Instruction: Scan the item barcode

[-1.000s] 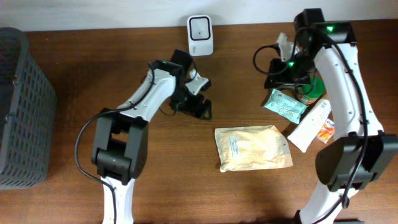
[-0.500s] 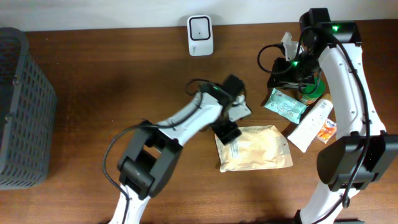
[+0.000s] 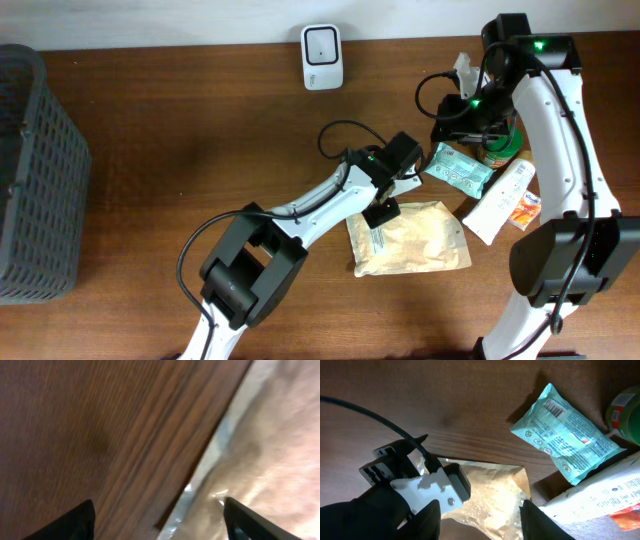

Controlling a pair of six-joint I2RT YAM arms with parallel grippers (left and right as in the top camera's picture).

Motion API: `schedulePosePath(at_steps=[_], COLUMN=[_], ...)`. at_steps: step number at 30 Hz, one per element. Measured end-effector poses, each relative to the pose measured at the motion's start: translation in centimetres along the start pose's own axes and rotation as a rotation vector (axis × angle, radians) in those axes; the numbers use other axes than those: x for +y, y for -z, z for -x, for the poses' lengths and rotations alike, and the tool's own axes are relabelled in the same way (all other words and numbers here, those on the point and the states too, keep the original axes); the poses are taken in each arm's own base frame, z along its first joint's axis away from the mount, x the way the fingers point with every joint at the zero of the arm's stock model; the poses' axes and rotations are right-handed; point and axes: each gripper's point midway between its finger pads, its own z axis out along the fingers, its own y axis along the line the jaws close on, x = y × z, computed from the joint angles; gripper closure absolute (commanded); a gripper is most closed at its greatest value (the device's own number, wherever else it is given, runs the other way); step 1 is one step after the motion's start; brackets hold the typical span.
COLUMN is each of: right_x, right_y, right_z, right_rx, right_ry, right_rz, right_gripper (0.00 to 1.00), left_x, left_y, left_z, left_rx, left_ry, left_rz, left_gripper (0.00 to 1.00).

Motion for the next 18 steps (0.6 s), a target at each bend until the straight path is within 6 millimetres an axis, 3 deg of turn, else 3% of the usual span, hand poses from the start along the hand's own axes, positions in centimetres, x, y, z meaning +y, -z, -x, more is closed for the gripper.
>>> schedulePosePath(at_steps=[8, 15, 18], right_x=[-0.1, -0.1, -0.1], right_y=[0.0, 0.0, 0.0], right_z=[0.0, 0.0, 0.0], right_rx=[0.0, 0.0, 0.0], right_ry=[0.0, 0.0, -0.009], right_rz=[-0.007, -0.007, -0.005], right_gripper=[0.52, 0.51, 0.51], left_x=[1.9, 5.8, 8.3], left_y=[-0.7, -1.1, -1.2], left_z=[-1.8, -4.2, -7.0], left_rx=[0.062, 0.089, 0.138], left_ry=[0.099, 0.251, 0.386], left_rz=[0.013, 0.022, 0.017], left_gripper=[0.25, 0.25, 0.25])
